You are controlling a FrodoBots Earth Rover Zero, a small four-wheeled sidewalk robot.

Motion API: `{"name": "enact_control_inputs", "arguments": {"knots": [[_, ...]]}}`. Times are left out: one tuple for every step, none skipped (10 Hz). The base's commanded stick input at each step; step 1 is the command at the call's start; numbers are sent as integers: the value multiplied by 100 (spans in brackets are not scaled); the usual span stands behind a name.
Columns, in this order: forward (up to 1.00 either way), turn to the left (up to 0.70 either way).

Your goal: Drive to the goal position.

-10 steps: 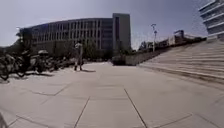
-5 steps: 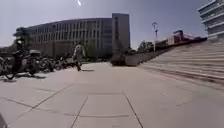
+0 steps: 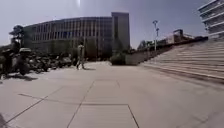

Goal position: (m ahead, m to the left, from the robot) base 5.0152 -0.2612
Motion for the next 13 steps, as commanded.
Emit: {"name": "enact_control_inputs", "arguments": {"knots": [[100, 40], [100, 13], [100, 2], [100, 0], [100, 0], [100, 0], [100, 0], [100, 0], [100, 0], [100, 0], [100, 0], [100, 0], [100, 0]]}}
